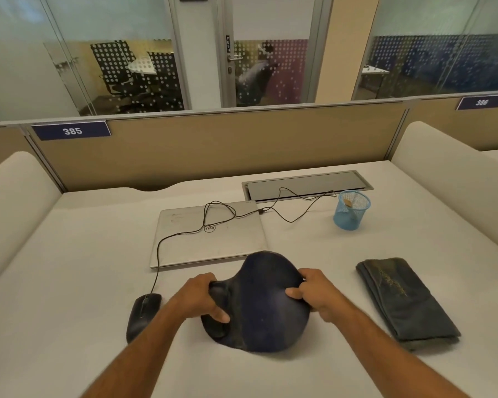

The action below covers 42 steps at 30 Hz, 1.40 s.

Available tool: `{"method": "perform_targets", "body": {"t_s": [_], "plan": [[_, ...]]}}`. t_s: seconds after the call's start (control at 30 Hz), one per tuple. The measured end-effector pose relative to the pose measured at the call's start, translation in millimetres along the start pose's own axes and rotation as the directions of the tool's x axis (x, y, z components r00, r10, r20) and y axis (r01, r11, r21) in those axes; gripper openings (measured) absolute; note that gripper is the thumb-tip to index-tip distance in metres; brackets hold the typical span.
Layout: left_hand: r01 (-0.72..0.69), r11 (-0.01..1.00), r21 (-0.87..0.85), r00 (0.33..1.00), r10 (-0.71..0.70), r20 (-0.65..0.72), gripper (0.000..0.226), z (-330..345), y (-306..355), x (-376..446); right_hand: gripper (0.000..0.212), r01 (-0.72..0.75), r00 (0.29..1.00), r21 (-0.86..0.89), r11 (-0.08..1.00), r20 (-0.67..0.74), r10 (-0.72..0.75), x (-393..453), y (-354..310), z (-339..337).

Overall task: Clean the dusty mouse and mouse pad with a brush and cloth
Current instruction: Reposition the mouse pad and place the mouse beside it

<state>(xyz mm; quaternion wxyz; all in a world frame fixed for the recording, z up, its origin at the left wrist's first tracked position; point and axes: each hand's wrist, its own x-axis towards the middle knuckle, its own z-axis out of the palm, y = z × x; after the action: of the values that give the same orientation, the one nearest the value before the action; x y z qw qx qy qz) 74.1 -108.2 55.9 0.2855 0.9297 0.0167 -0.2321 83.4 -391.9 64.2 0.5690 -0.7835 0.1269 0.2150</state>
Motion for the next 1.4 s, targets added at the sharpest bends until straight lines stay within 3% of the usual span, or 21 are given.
{"method": "perform_targets", "body": {"t_s": [0.2,0.37,0.67,0.9,1.0,1.1,1.27,1.4], "plan": [[0.032,0.915,-0.402,0.999,-0.031,0.011,0.042,27,50,18,0.022,-0.075,0.991,-0.005,0.997,-0.11,0.074,9,15,-66],[0.045,0.876,-0.48,0.999,-0.046,0.01,0.038,59,83,28,0.02,-0.143,0.975,-0.134,0.981,-0.191,0.116,16,36,-99],[0.029,0.913,-0.406,0.998,-0.048,-0.037,0.04,89,102,37,0.021,-0.16,0.958,-0.512,0.844,-0.288,0.006,16,47,-117],[-0.051,0.996,-0.066,0.985,0.04,-0.167,0.06,92,99,36,0.032,-0.215,0.955,-0.815,0.539,-0.291,-0.06,12,37,-113],[-0.1,0.995,-0.01,0.977,0.096,-0.189,0.066,93,96,36,0.035,-0.215,0.948,-0.886,0.411,-0.29,-0.13,9,30,-105],[-0.163,0.985,-0.053,0.963,0.148,-0.225,0.07,88,92,36,0.042,-0.166,0.939,-0.877,0.45,-0.28,-0.2,9,23,-95],[-0.248,0.969,-0.018,0.884,0.218,-0.413,0.08,50,66,32,0.059,0.084,0.895,-0.713,0.696,-0.252,-0.367,13,4,-50],[-0.226,0.974,-0.024,0.843,0.183,-0.506,0.082,7,23,23,0.062,0.257,0.863,-0.652,0.714,-0.178,-0.473,14,-14,18]]}}
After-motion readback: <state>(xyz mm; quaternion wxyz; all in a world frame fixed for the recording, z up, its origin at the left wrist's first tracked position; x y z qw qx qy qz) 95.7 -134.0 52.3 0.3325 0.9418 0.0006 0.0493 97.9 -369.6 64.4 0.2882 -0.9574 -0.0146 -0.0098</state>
